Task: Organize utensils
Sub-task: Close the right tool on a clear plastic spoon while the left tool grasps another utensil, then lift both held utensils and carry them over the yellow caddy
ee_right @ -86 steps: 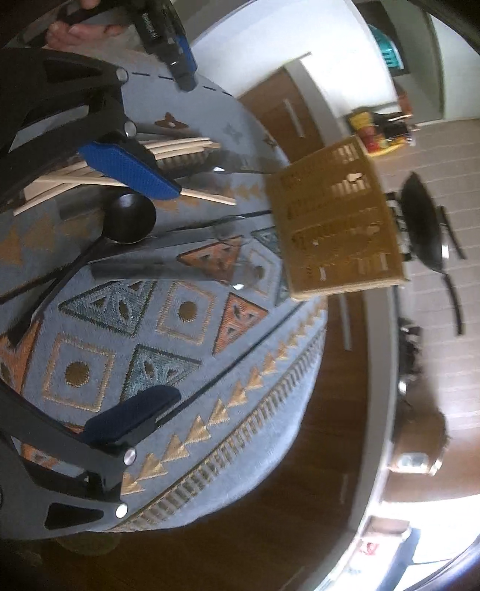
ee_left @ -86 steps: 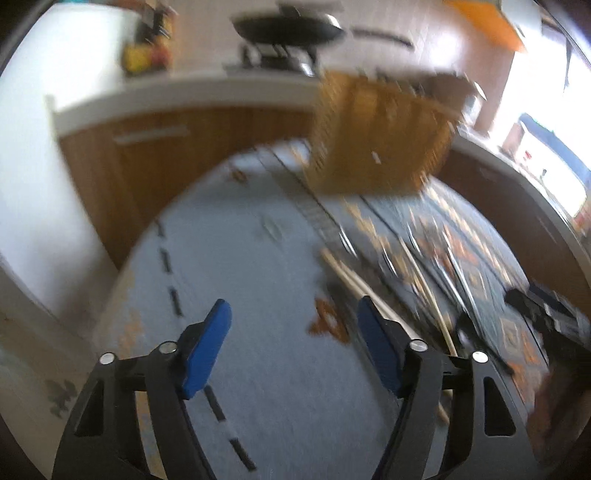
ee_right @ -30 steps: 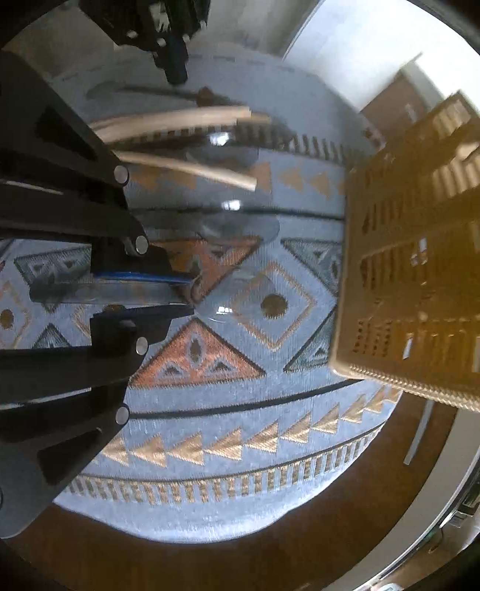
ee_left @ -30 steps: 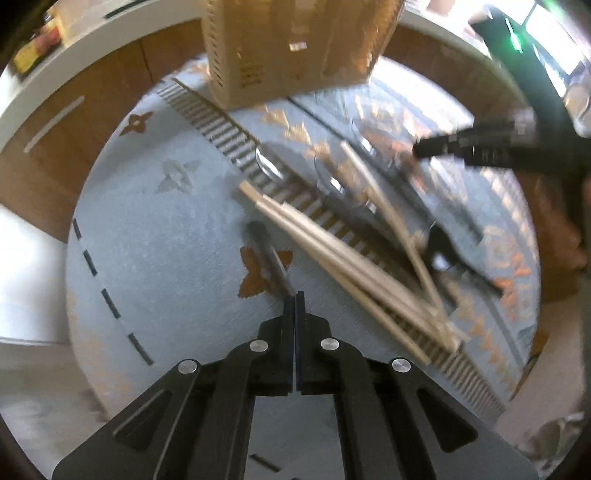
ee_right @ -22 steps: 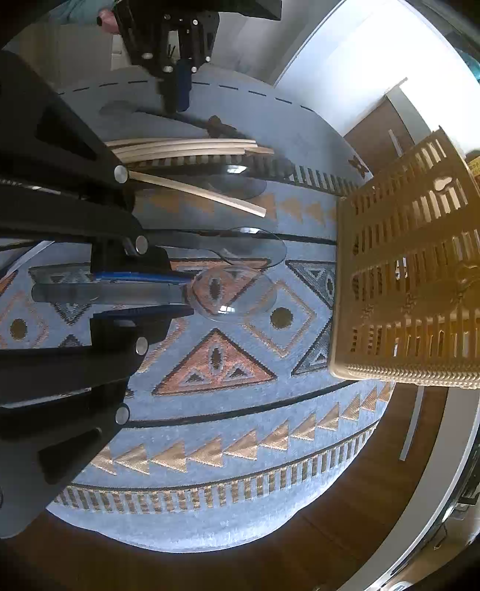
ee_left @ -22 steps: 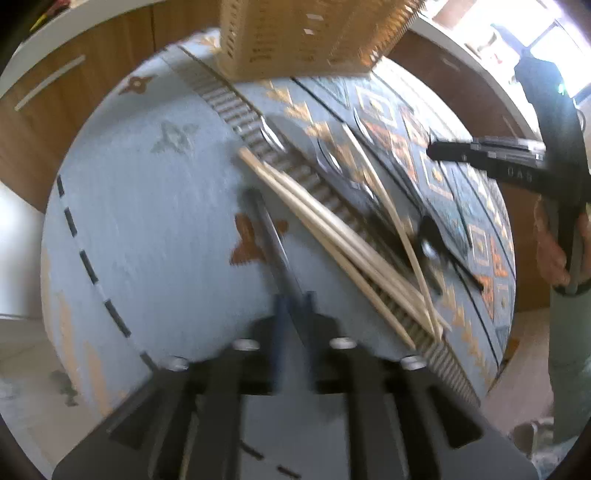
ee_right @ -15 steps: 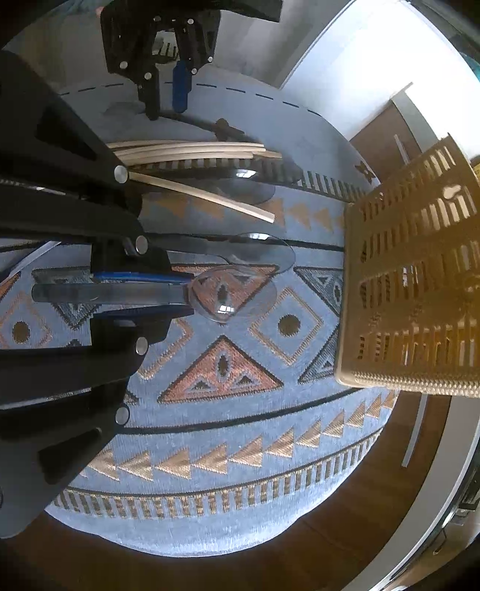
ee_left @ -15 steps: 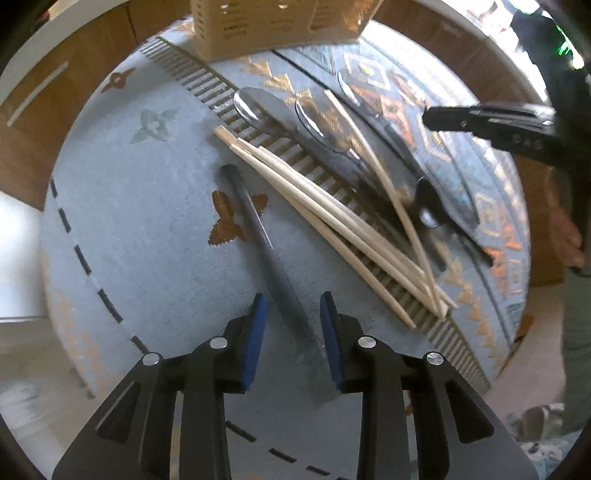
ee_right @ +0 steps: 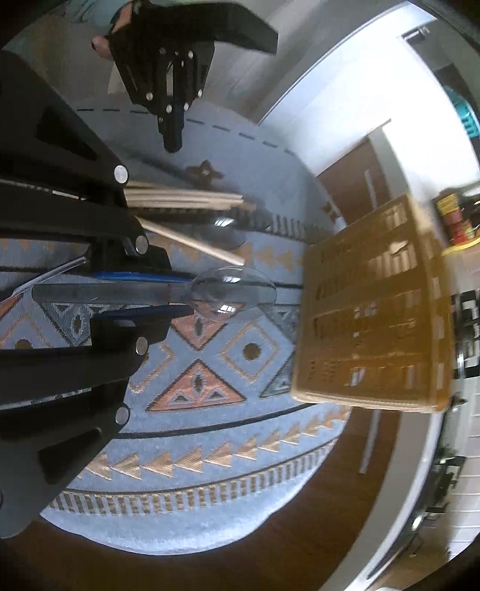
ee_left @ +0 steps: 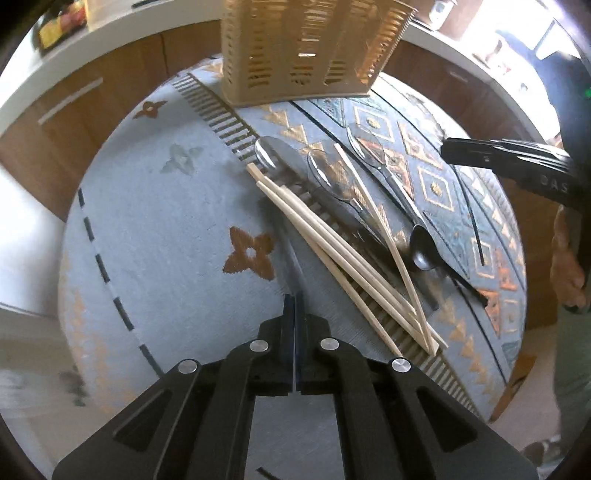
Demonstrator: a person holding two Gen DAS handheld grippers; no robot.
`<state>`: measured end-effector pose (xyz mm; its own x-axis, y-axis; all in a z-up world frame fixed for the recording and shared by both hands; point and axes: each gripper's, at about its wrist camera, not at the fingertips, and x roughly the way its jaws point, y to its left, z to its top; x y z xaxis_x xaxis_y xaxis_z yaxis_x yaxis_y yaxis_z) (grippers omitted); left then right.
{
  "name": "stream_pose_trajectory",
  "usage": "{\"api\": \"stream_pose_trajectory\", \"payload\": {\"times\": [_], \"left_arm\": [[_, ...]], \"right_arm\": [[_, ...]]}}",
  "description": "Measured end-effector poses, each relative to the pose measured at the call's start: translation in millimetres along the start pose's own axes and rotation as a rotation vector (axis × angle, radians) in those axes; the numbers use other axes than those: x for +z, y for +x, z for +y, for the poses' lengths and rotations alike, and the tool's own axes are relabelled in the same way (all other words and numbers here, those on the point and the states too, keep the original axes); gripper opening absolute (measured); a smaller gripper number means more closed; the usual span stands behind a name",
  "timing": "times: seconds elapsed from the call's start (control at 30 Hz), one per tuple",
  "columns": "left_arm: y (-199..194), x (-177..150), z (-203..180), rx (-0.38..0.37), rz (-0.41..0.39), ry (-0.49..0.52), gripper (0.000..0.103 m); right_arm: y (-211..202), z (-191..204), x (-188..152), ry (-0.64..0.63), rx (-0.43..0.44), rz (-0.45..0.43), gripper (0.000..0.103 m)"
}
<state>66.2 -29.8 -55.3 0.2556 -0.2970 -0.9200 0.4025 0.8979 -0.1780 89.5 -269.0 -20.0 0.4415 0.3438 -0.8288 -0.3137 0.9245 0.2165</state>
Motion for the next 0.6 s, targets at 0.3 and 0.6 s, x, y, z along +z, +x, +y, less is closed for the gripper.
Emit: {"api": "stream_pose_trajectory", "payload": {"times": [0.3,0.6], "left_arm": [[16,-5,3,-0.076,0.182,0.03,0.032],[41,7,-52,0.187,0.276,0.184,0.017]], "right_arm": [[5,1,-3,-0.007,-0.001,0.013,0.01],[13,8,-14,-0.031,0.0,0.036,0.01]]}}
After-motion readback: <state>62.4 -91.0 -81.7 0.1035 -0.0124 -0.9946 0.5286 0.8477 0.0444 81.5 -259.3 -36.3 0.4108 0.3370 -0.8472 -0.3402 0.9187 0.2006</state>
